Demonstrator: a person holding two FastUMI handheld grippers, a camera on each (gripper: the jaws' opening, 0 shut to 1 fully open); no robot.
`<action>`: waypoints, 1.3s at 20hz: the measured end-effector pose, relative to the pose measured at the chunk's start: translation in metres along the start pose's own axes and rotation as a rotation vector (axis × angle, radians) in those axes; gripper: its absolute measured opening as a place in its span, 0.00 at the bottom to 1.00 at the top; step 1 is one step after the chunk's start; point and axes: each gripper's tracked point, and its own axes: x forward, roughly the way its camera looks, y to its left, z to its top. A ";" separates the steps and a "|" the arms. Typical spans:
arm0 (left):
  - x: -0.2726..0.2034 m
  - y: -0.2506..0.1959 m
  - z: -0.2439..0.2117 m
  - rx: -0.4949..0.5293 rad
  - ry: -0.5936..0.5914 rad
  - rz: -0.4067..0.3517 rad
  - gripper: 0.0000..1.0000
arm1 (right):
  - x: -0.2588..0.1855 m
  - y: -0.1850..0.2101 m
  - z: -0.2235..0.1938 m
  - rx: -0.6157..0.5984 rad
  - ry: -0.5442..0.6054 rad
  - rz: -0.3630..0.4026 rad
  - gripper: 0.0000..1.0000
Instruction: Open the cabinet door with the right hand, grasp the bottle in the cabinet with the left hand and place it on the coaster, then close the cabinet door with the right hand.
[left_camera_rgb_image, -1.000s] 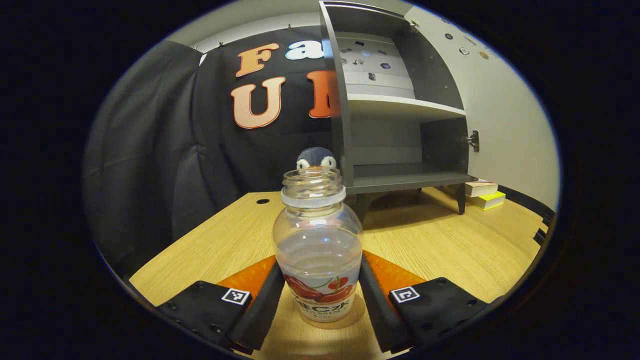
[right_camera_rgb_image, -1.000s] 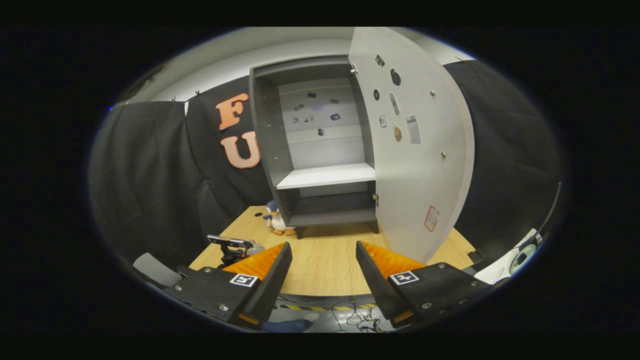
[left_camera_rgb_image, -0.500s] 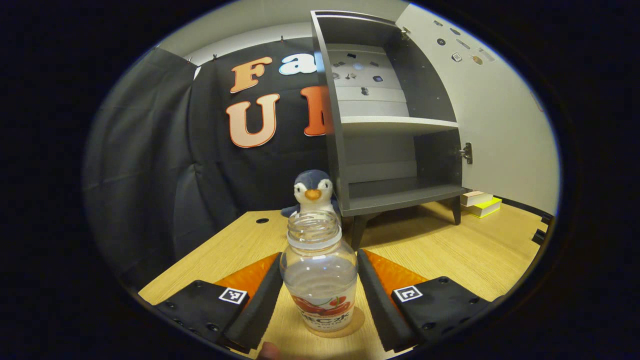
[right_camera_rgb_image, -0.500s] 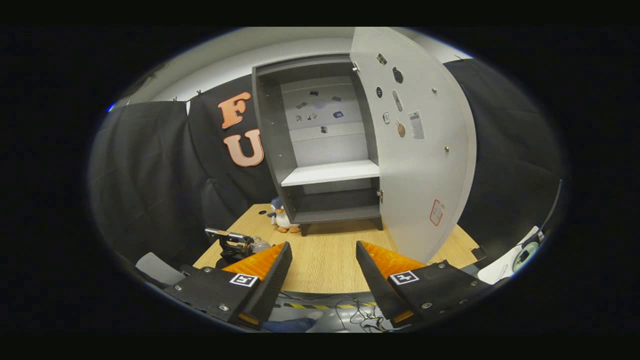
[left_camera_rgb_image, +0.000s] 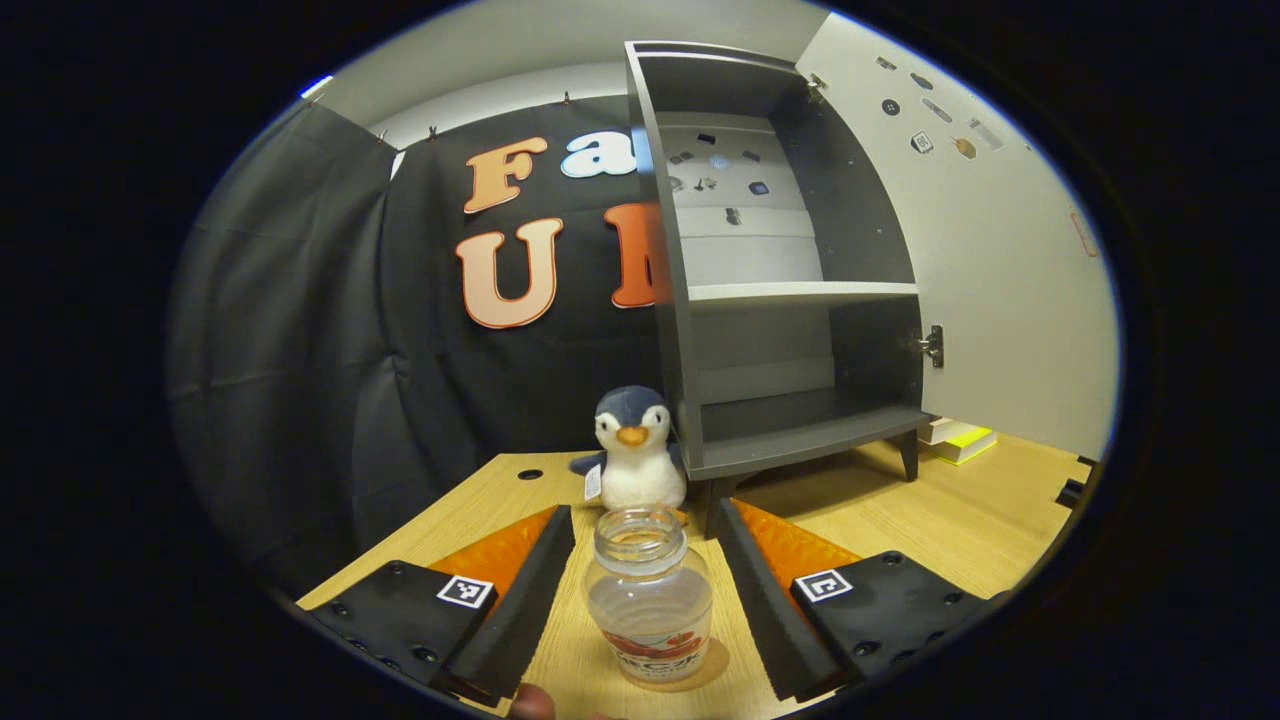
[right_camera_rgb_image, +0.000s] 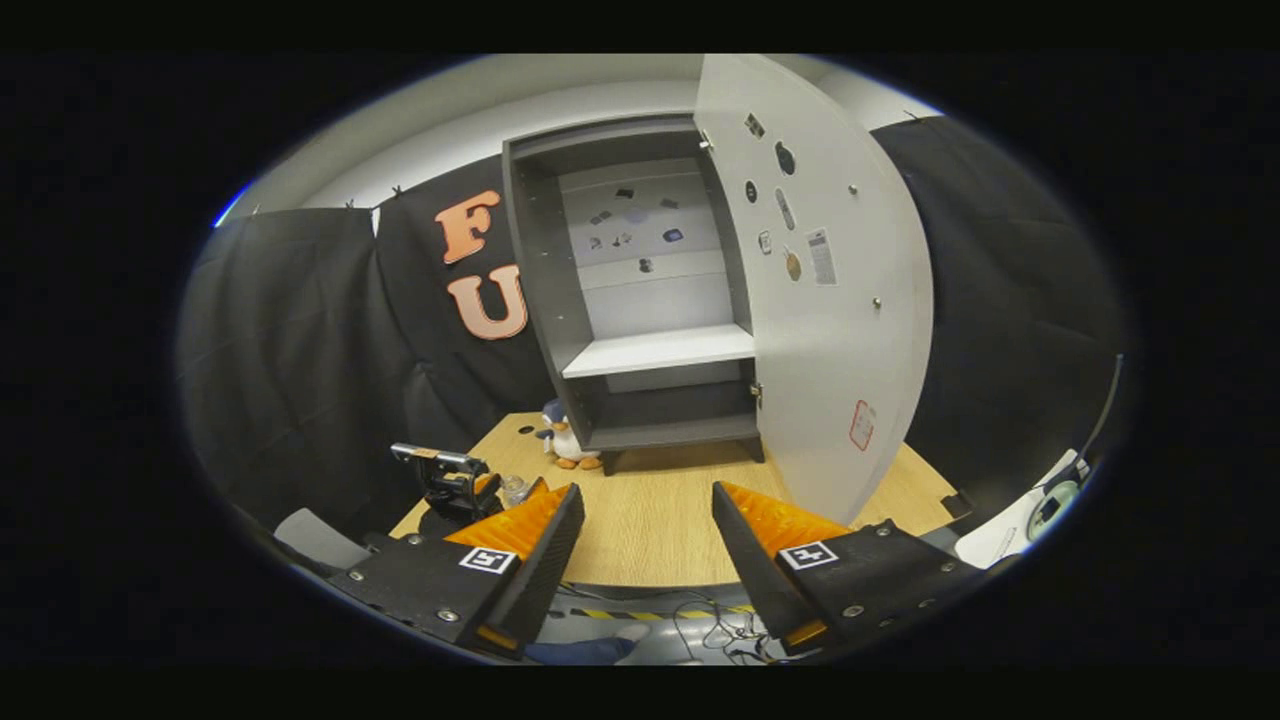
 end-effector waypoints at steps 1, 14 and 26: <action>-0.001 -0.001 0.006 -0.003 -0.006 0.000 0.94 | -0.001 -0.001 0.002 -0.002 -0.005 0.000 0.81; -0.030 -0.020 0.137 -0.038 -0.075 -0.026 0.92 | -0.047 -0.058 0.055 0.037 -0.211 -0.027 0.81; -0.070 -0.040 0.193 -0.065 -0.014 -0.007 0.95 | -0.061 -0.190 0.117 0.022 -0.355 -0.086 0.82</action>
